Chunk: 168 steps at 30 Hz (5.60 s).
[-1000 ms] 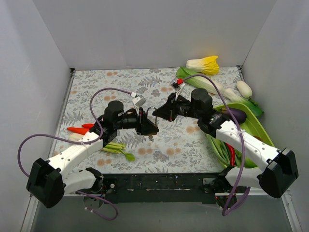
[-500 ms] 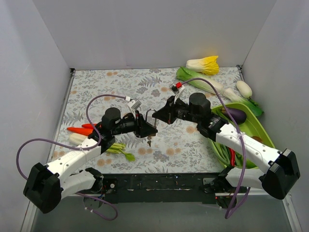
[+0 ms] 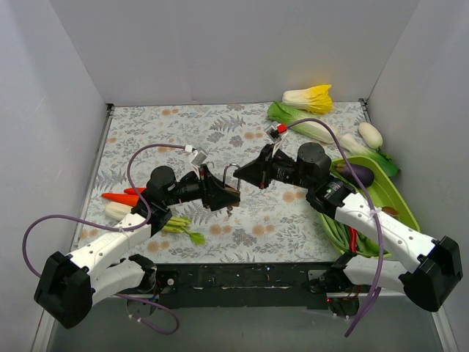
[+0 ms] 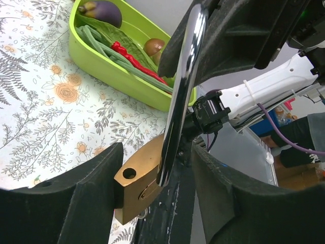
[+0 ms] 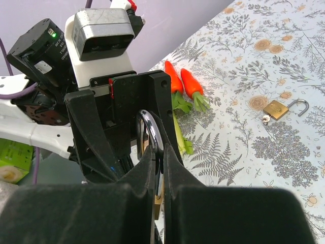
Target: Unlock with the key
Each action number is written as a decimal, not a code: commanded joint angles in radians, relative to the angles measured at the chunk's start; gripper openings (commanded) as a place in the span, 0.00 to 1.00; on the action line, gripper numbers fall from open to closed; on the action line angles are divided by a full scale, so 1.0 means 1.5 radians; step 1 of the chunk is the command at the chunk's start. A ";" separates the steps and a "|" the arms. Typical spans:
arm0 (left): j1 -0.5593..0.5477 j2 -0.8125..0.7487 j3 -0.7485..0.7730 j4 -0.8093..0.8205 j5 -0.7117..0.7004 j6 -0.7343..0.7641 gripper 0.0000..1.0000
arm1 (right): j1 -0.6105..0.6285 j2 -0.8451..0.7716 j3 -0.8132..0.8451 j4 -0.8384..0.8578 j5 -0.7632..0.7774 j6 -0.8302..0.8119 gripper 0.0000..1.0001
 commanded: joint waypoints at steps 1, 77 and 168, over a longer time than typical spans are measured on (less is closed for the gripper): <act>0.000 -0.014 -0.011 0.015 0.020 -0.006 0.54 | -0.003 -0.028 0.023 0.072 0.039 0.017 0.01; -0.016 0.024 0.106 -0.323 -0.262 0.202 0.00 | 0.012 0.107 -0.034 0.175 0.094 0.170 0.48; 0.011 0.464 0.049 0.094 -0.127 -0.106 0.29 | -0.234 0.398 -0.038 0.150 -0.125 0.013 0.01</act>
